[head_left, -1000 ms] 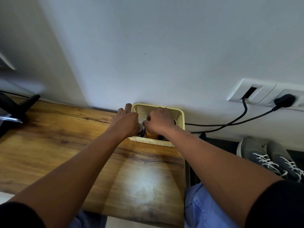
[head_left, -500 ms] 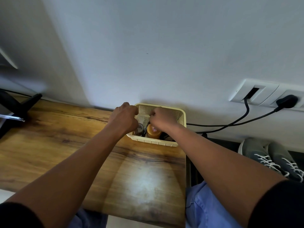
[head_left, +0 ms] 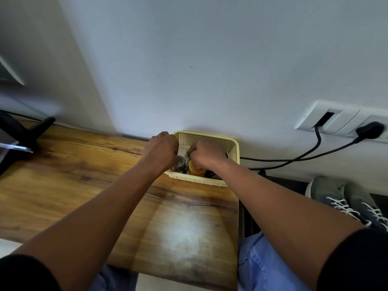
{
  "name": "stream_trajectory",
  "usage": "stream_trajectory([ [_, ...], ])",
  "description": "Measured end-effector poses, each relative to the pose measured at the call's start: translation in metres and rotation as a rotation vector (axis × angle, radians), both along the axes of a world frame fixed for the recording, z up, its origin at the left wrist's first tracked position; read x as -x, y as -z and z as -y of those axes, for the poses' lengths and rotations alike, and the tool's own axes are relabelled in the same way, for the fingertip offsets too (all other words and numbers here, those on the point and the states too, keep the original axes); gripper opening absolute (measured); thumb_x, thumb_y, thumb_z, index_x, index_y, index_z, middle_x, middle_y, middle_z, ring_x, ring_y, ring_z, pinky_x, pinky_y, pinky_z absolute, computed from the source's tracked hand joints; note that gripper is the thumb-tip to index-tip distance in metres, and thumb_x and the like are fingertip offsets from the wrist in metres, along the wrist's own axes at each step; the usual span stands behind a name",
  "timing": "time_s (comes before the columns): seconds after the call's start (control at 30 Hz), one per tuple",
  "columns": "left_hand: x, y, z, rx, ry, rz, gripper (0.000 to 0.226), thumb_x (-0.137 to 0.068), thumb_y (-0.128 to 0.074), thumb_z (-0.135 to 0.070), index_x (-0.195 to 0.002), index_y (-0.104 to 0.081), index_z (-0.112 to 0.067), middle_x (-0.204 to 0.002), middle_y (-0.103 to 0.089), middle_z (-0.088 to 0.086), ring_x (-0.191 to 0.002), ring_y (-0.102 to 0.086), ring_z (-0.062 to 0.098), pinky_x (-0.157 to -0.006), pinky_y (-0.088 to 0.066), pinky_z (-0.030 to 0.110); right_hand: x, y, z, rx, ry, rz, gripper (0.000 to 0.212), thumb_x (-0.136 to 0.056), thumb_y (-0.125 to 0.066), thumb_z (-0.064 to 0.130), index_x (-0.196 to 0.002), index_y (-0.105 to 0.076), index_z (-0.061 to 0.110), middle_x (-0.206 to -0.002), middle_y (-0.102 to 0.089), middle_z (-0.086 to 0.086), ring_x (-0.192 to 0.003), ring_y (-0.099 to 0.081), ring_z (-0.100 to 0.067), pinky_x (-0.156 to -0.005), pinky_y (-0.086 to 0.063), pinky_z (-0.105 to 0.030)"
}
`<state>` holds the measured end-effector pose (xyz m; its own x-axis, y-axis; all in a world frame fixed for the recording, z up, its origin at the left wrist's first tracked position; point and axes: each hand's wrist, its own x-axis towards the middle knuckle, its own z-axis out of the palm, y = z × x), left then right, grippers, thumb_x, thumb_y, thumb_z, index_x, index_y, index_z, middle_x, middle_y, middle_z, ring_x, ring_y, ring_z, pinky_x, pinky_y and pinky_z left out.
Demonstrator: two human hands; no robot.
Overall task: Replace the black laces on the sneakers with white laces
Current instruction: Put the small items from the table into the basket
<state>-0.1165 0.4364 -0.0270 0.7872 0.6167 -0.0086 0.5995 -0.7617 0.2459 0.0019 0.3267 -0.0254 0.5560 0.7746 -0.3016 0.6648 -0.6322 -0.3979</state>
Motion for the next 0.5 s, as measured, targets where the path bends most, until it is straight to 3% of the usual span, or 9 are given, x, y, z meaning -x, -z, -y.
stream_trajectory([
  [0.13,-0.0013,-0.0007,-0.0003,-0.002,0.005,0.008,0.019,-0.076,-0.084,-0.034,-0.083,-0.075,-0.019,-0.092,-0.057,0.003,-0.078,-0.059,0.028,-0.066,-0.042,0.031,0.0029,-0.0009,0.0004,-0.015,-0.041,0.121,0.031,-0.090,-0.052,0.029,-0.103,-0.079,0.026,-0.108,-0.074,-0.004,-0.112,-0.061,-0.034,-0.093,-0.052,-0.043],
  [0.4,-0.0006,0.0027,-0.0032,-0.004,0.008,0.001,0.019,-0.076,-0.084,-0.033,-0.081,-0.073,-0.019,-0.089,-0.056,0.003,-0.079,-0.060,0.029,-0.066,-0.044,0.032,0.0050,0.0002,-0.0010,-0.038,-0.012,0.085,0.023,-0.083,-0.059,0.028,-0.088,-0.080,0.021,-0.084,-0.073,0.000,-0.091,-0.067,-0.028,-0.082,-0.057,-0.039],
  [0.5,-0.0011,0.0029,-0.0047,-0.006,0.010,-0.002,0.020,-0.076,-0.083,-0.033,-0.077,-0.069,-0.019,-0.084,-0.053,0.001,-0.076,-0.057,0.027,-0.065,-0.042,0.032,0.0050,-0.0002,-0.0022,-0.048,-0.001,0.078,0.021,-0.083,-0.062,0.030,-0.088,-0.079,0.018,-0.085,-0.073,-0.001,-0.088,-0.068,-0.027,-0.081,-0.059,-0.041],
])
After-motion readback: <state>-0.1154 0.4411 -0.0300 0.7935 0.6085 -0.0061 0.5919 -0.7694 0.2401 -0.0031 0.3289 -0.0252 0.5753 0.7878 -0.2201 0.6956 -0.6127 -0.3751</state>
